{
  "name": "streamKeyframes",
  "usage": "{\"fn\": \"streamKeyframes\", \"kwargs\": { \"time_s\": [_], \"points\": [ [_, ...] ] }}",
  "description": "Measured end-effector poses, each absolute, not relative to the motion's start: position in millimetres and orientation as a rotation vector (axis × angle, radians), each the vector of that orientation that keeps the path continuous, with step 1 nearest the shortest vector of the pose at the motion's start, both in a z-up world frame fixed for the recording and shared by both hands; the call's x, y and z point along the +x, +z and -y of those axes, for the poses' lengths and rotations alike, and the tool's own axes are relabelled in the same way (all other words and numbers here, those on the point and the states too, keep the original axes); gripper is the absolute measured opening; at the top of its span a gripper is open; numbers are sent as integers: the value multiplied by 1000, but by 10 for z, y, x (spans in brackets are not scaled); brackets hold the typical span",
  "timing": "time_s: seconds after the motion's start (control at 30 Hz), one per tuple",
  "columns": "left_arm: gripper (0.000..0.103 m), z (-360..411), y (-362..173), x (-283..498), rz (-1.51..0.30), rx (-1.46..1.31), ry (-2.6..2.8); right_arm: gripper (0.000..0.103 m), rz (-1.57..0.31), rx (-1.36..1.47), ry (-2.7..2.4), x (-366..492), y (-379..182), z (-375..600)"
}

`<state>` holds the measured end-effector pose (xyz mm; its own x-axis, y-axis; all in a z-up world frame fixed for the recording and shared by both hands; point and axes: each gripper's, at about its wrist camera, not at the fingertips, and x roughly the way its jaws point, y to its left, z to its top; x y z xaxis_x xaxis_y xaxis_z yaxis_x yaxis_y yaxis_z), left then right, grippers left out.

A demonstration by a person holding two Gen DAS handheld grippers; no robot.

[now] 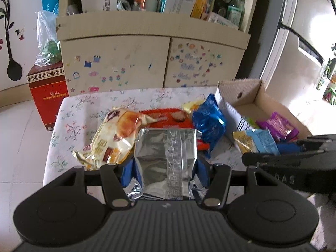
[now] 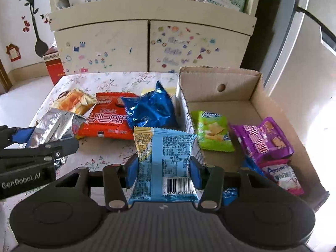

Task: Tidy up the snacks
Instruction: 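Lift both held packets and carry them over the cardboard box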

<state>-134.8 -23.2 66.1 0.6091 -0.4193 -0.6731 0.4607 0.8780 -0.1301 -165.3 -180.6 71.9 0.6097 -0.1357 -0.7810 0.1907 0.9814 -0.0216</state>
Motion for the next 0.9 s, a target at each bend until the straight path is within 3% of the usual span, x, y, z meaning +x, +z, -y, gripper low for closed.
{"fn": "streamKeyframes", "kwargs": {
  "time_s": [0.57, 0.9],
  "points": [
    [58, 659, 855, -1335, -726, -18, -572, 56, -796, 95, -271, -1839, 963, 2108],
    [58, 993, 950, -1329, -708, -33, -660, 57, -691, 273, -364, -2062, 1285, 2728]
  ]
}}
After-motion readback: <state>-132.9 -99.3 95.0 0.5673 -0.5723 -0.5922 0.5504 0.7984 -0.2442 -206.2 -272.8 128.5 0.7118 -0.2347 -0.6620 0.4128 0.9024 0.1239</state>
